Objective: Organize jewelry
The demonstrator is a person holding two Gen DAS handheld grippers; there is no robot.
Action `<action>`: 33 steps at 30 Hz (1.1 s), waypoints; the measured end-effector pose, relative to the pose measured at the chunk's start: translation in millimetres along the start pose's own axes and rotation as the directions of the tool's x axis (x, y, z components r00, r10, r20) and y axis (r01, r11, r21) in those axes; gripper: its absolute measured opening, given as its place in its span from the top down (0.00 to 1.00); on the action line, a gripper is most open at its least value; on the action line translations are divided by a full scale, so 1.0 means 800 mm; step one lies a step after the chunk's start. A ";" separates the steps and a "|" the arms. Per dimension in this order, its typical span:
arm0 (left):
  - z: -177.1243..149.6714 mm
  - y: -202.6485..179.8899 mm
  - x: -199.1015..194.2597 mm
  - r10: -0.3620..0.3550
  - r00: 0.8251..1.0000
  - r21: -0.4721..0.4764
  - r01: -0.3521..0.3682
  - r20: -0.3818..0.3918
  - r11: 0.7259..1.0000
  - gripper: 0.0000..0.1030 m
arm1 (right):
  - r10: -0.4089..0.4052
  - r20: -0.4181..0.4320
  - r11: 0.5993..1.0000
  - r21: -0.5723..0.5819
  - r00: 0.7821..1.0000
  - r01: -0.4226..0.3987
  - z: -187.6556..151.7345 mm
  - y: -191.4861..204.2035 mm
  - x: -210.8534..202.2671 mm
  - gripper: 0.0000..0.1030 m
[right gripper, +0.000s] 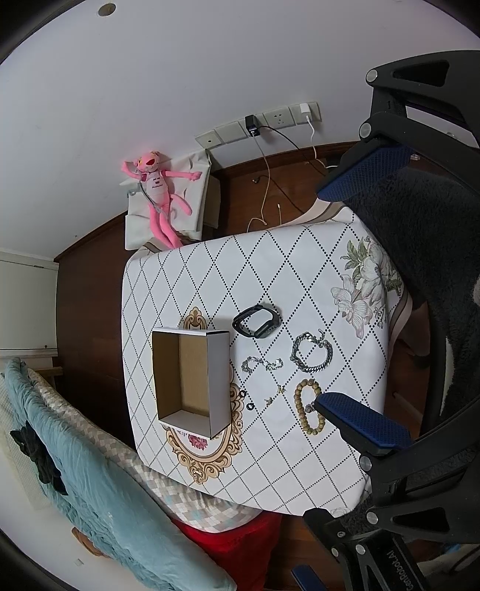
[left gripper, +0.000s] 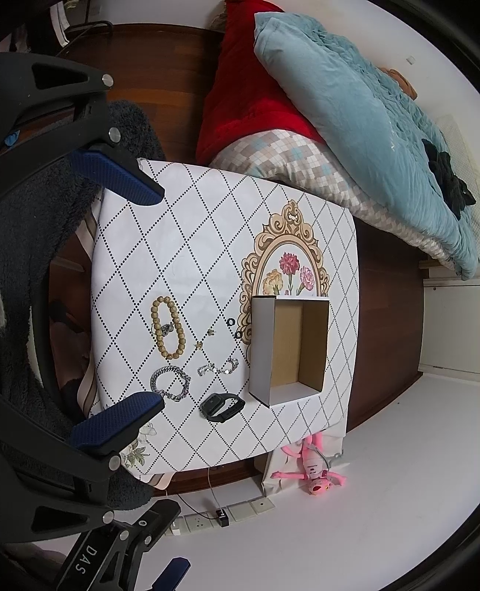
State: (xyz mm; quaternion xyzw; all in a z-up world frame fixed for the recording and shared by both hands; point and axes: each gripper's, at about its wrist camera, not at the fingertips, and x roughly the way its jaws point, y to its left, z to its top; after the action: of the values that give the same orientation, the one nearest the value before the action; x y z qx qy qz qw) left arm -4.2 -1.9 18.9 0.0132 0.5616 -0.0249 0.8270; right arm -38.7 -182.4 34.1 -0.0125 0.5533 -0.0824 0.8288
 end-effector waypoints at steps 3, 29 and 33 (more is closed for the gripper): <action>0.004 -0.005 -0.002 0.000 1.000 -0.002 0.000 0.004 1.000 0.00 | -0.001 0.001 1.000 0.000 1.000 0.001 0.000 0.000 0.000 0.00; 0.005 0.015 0.047 0.032 0.999 -0.022 -0.032 0.024 0.999 0.00 | 0.044 -0.026 0.996 0.079 0.999 -0.042 0.019 -0.015 0.054 0.00; 0.010 0.021 0.099 0.035 0.999 -0.011 -0.035 -0.023 0.999 0.00 | 0.067 -0.083 0.994 0.091 0.994 -0.059 0.023 -0.010 0.115 0.12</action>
State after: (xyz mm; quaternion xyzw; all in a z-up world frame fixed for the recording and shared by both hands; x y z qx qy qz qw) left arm 33.6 12.0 -52.0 0.0189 0.5707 -0.0070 0.8209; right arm 11.6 -205.1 -42.3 0.0450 0.5845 -0.0810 0.8061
